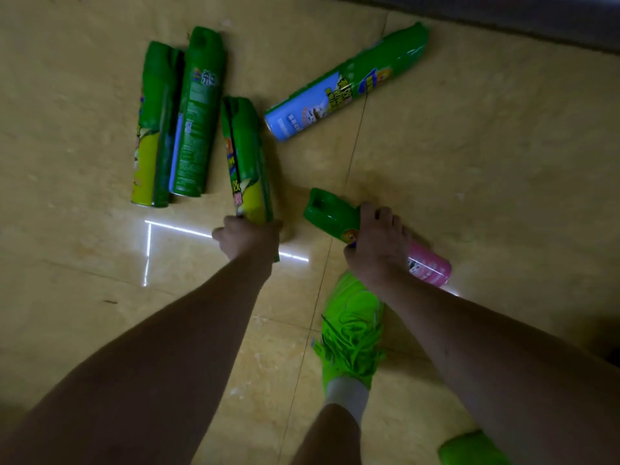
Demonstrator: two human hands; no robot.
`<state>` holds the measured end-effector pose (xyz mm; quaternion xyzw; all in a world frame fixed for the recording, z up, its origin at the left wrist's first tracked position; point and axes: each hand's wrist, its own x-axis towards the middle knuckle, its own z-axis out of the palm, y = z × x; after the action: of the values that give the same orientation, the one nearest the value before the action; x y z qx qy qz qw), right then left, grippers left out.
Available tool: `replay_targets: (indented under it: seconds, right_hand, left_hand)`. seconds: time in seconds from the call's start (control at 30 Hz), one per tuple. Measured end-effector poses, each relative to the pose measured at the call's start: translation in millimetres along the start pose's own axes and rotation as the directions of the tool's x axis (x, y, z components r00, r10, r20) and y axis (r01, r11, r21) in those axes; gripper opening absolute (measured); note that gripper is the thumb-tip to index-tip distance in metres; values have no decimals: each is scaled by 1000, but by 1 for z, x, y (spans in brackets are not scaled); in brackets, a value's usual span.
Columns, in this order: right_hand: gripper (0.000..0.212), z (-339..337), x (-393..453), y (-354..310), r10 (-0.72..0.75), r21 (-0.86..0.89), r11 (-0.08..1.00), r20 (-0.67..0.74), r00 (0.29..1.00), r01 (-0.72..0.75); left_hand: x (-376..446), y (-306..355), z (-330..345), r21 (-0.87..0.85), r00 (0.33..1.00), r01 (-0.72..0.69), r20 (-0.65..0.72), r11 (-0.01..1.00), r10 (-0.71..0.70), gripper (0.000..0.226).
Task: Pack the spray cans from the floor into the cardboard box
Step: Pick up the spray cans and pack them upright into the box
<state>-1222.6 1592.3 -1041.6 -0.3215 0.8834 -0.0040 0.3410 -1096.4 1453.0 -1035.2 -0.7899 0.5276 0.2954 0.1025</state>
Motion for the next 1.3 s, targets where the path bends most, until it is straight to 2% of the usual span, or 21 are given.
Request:
replay_targets:
  seconds: [0.13,0.27,0.4,0.53,0.67,0.8,0.93,1.1,1.2,1.3]
  right_hand:
    - [62,-23,-21,24,68,170,983,-26,997,-63]
    - [66,-48,-46,59,167,353,926,-68,984,-133]
    - [65,-74,-78,106,289,547,819,-133,948,-173]
    - [60,-107,-121,171,466,729,650,-157,871,-217]
    - [62,-145,-172,247,638,853,477,-171,751,-211]
    - [60,-185,-226,316,750,924,350,-176,637,-157]
    - [55,-228,-283,377,868,975,216,-171,466,-46]
    - [48,-265,-364,461,955,988,140,-153,254,72]
    - [49,-278,-418,511,983,981,104,-126,131,164]
    - [53,-285,-465,561,997,971,82,-81,-10,223]
  left_hand:
    - [-56,-6,-5,-156,999,-41,20,987,45,67]
    - [-108,7,-8,-125,968,-233,70,964,243,69]
    - [-166,32,5,-114,864,-444,210,889,458,77]
    - [-248,66,33,-154,761,-536,338,830,554,63]
    - [-347,102,63,-210,632,-595,473,776,613,65]
    - [-445,129,88,-243,480,-698,539,674,692,63]
    - [-544,147,113,-271,337,-782,574,561,747,63]
    - [-665,148,152,-342,142,-823,649,453,748,69]
    - [-737,139,177,-410,18,-823,672,392,740,76]
    - [-811,128,202,-468,-115,-827,683,312,721,74]
